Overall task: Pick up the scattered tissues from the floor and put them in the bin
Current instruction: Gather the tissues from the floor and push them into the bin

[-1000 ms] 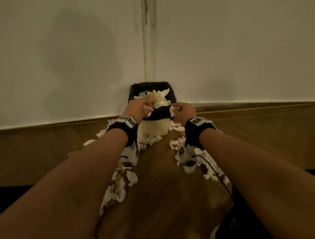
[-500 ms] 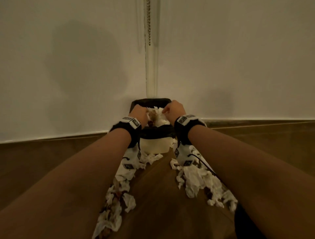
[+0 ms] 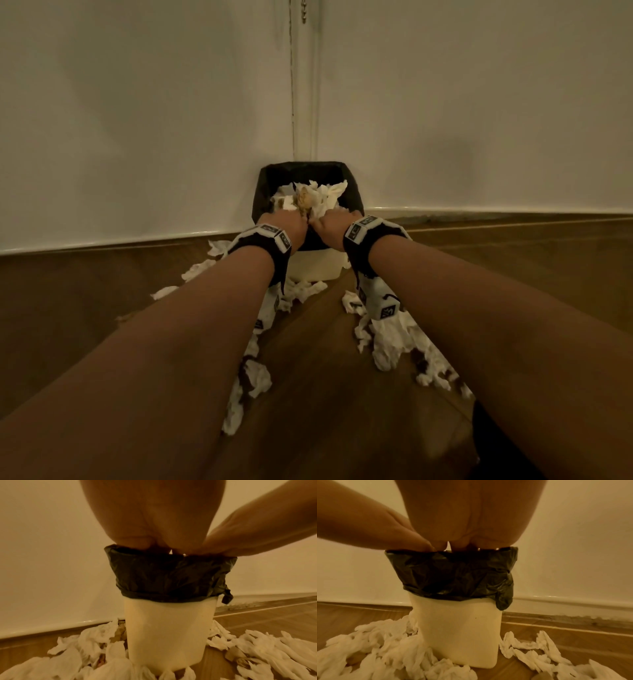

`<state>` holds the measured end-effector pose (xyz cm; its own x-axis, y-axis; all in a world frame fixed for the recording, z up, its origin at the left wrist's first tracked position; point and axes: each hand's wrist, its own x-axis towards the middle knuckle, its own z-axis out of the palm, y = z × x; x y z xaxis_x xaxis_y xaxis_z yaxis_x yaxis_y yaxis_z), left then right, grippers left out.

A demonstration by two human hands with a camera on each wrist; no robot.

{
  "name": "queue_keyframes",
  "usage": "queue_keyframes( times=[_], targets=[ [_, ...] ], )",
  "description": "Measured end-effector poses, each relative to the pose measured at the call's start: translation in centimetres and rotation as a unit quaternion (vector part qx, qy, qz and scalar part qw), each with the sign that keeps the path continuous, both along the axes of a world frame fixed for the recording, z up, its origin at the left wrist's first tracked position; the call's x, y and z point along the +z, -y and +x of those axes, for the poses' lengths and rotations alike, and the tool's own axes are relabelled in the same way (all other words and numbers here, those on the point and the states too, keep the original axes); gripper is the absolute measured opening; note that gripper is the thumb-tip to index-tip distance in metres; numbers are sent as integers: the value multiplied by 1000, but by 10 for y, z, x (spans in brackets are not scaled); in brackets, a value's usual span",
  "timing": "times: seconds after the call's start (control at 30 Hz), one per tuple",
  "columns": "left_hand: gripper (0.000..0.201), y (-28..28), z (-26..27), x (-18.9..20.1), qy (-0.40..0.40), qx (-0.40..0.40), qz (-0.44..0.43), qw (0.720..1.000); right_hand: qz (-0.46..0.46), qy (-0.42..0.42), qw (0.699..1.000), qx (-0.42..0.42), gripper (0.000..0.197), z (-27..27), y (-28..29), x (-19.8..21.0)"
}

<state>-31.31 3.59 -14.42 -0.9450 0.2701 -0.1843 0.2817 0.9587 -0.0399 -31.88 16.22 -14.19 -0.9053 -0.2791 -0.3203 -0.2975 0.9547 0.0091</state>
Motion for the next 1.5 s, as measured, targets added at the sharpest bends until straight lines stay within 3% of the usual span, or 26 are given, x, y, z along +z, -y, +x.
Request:
queue_keyframes(
  times=[0.13,0.2,0.3,0.5,0.63,0.73,0.9,1.03,1.17,1.27,1.33,1.4,1.5],
  targets=[
    [35,-5,18,-7,-140,46,95,984,-121,-122,983,-61,42,8,-11,8],
    [35,-10,32,-10,-211,23,127,969,-168,-211,956,-112,37,12,-25,10],
    [26,-28,57,-21,-236,-47,175,955,-248,-248,913,-211,31,25,-54,6],
    [23,-67,92,-68,-50,-123,141,981,-278,-179,874,-356,27,69,-121,-27],
    [26,-90,104,-101,78,-120,86,986,-274,-106,857,-424,28,106,-145,-57],
    [31,-104,109,-118,136,-91,105,981,-274,-50,848,-451,27,125,-151,-78],
    [47,-135,111,-134,214,-122,87,965,-281,-41,831,-478,26,132,-150,-98],
    [36,-154,113,-146,257,-132,54,956,-272,-36,823,-497,31,129,-164,-106],
    [40,-160,103,-149,247,-131,32,960,-269,-25,815,-512,31,124,-170,-112],
    [31,-163,90,-142,234,-72,121,962,-247,-9,825,-508,31,128,-170,-119],
    [26,-161,84,-137,236,-8,204,950,-238,-2,832,-501,27,133,-169,-123],
    [20,-154,82,-134,189,48,292,936,-220,-7,838,-500,23,139,-169,-127],
    [45,-142,79,-135,164,80,368,912,-208,-23,841,-499,23,145,-173,-132]
  ],
)
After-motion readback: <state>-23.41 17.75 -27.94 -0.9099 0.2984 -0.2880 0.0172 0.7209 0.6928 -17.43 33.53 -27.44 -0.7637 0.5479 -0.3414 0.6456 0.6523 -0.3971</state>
